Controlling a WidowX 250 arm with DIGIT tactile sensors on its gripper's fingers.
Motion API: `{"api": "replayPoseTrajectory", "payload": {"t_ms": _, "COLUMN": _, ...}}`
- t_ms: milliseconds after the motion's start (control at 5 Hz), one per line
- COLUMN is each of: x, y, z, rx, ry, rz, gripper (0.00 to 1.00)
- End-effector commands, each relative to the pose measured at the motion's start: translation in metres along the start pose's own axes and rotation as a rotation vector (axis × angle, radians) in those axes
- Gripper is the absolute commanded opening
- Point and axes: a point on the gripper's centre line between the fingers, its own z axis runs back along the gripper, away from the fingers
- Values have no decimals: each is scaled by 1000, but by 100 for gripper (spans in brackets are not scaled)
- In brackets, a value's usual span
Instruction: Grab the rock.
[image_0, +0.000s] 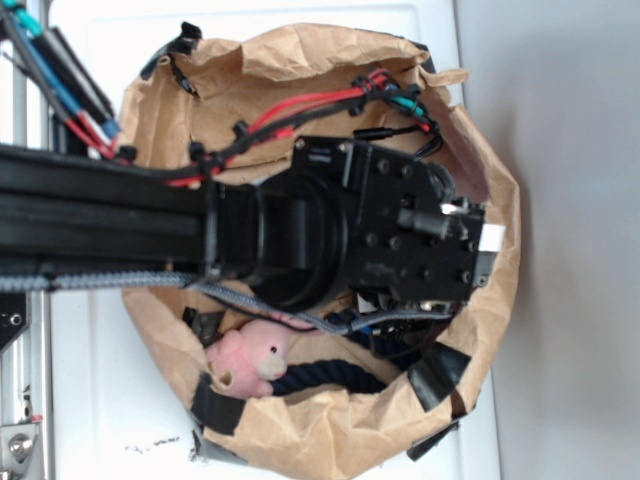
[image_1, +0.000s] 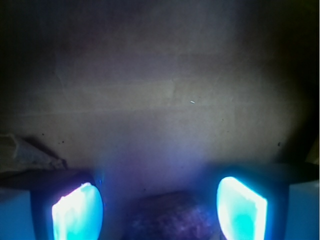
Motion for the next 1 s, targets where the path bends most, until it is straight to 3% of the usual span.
{"api": "replayPoseTrajectory", "payload": {"t_ms": 0, "x": -2, "y": 6, "z": 36, "rx": -146, "ry": 18, "rz": -22, "gripper": 100}}
{"api": "replayPoseTrajectory", "payload": {"t_ms": 200, "x": -2, "y": 20, "z": 53, "rx": -217, "ry": 53, "rz": -17, "gripper": 100}}
{"api": "replayPoseTrajectory", "payload": {"t_ms": 800, "x": -5, "y": 31, "z": 33, "rx": -255, "ry": 36, "rz": -30, "gripper": 100}}
